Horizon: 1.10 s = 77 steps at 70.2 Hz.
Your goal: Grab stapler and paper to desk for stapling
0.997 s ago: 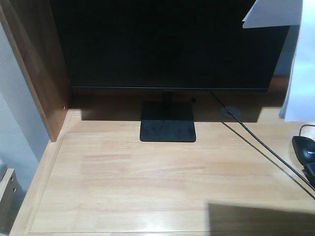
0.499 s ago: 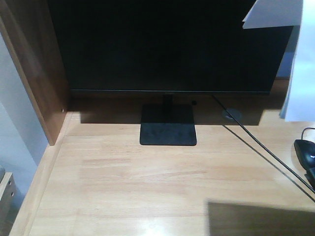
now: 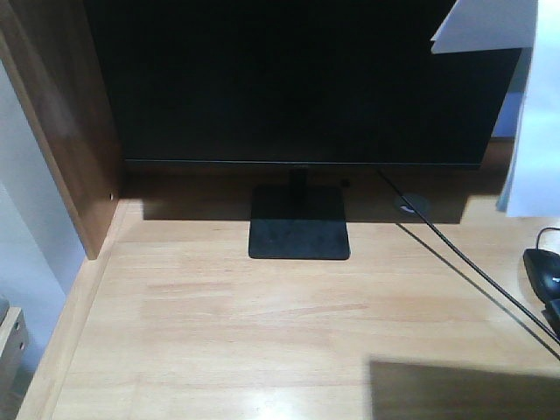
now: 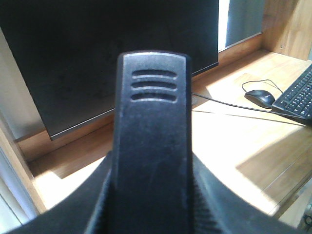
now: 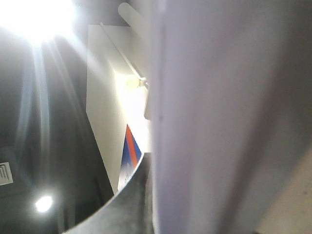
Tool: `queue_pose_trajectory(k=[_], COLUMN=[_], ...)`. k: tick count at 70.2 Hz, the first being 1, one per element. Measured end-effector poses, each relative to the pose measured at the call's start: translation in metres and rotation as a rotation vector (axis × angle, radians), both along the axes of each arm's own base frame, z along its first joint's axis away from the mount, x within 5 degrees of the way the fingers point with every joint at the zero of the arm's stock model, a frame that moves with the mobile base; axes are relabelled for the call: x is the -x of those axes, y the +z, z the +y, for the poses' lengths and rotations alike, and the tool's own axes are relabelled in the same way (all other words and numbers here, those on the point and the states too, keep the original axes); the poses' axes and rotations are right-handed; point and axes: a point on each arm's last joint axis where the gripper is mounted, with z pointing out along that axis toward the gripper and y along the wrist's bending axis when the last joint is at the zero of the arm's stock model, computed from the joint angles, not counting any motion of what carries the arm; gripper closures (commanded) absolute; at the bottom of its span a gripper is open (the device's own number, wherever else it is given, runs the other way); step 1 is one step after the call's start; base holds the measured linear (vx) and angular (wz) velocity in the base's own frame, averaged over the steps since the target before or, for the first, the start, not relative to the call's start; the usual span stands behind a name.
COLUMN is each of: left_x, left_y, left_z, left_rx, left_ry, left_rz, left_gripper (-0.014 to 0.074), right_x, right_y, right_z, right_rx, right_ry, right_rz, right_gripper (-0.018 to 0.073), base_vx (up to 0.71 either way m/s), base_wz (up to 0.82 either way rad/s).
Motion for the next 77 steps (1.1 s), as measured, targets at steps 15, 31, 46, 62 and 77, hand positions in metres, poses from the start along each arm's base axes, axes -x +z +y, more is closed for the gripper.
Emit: queue_pose_trajectory(k=[15, 31, 46, 62, 77], left_x=[0.0, 0.0, 0.0, 0.0, -0.0031], left_y=[0.0, 0.0, 0.0, 0.0002, 0.0026], left_z=[0.0, 0.0, 0.0, 0.0, -0.0019], left_rx=[0.0, 0.0, 0.0, 0.001, 0.012], left_ry=[0.0, 0.0, 0.0, 0.0, 0.001], left_rz=[0.0, 0.0, 0.0, -0.002, -0.018], left_gripper=[0.0603, 0.0603, 0.0603, 0.0603, 0.0603], right_x=[0.0, 0.0, 0.0, 0.0, 0.0], right_y=[0.0, 0.0, 0.0, 0.0, 0.0], right_z=[0.0, 0.0, 0.0, 0.0, 0.0], right_rx=[0.0, 0.0, 0.0, 0.0, 0.0], right_ry=[0.0, 0.0, 0.0, 0.0, 0.0], right_rz=[0.0, 0.0, 0.0, 0.0, 0.0], right_gripper=[0.0565, 0.0565, 0.0565, 0.0565, 0.0565], base_vx=[0.0, 0.0, 0.0, 0.0, 0.0], base_wz=[0.0, 0.0, 0.0, 0.0, 0.0])
